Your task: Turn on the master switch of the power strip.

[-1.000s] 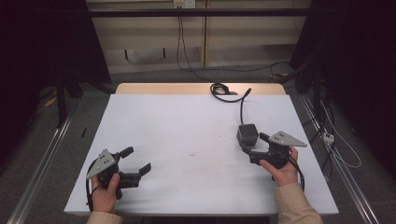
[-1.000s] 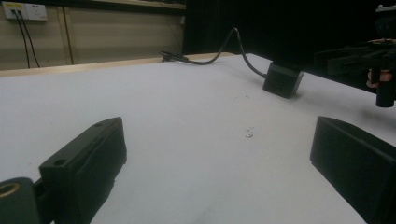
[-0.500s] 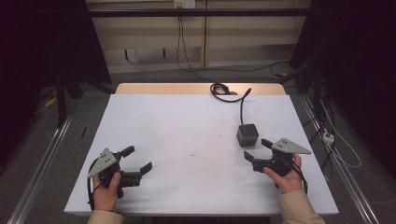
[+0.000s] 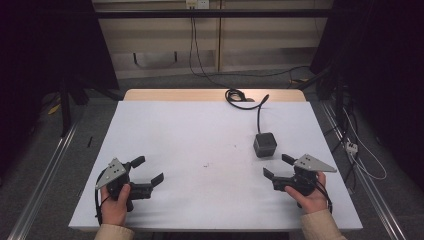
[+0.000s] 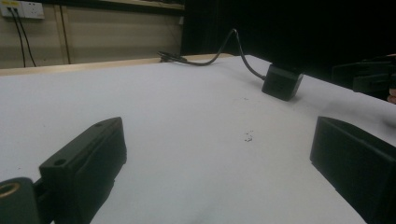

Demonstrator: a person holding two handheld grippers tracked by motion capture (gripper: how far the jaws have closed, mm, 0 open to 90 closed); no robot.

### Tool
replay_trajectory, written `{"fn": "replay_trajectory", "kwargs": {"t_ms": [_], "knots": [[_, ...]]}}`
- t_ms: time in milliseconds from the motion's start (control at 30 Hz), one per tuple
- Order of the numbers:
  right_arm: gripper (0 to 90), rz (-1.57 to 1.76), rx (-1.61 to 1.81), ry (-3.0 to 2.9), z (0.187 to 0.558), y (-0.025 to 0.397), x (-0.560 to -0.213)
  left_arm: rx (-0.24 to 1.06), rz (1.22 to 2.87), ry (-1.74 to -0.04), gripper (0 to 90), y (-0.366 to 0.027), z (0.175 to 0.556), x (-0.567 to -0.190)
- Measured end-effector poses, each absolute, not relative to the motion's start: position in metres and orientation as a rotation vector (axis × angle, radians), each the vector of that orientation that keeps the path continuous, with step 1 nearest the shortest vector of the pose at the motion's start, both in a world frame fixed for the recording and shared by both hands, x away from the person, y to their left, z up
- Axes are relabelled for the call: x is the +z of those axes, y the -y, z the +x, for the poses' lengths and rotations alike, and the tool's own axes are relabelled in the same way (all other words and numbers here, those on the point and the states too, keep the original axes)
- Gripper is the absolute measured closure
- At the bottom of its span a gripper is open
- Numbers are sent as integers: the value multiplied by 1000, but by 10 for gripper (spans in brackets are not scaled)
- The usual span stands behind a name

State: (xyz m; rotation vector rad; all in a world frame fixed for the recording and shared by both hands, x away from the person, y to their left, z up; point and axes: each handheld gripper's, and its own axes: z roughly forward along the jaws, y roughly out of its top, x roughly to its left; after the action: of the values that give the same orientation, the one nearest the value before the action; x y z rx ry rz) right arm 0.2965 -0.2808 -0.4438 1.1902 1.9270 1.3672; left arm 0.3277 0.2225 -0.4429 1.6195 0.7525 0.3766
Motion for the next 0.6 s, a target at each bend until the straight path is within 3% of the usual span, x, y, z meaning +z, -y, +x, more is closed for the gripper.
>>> {"fn": "replay_trajectory", "kwargs": {"t_ms": [600], "knots": [[119,1181,1359,-1963,283,283,-450,368,1629,-755,35,-220,331,-444]]}}
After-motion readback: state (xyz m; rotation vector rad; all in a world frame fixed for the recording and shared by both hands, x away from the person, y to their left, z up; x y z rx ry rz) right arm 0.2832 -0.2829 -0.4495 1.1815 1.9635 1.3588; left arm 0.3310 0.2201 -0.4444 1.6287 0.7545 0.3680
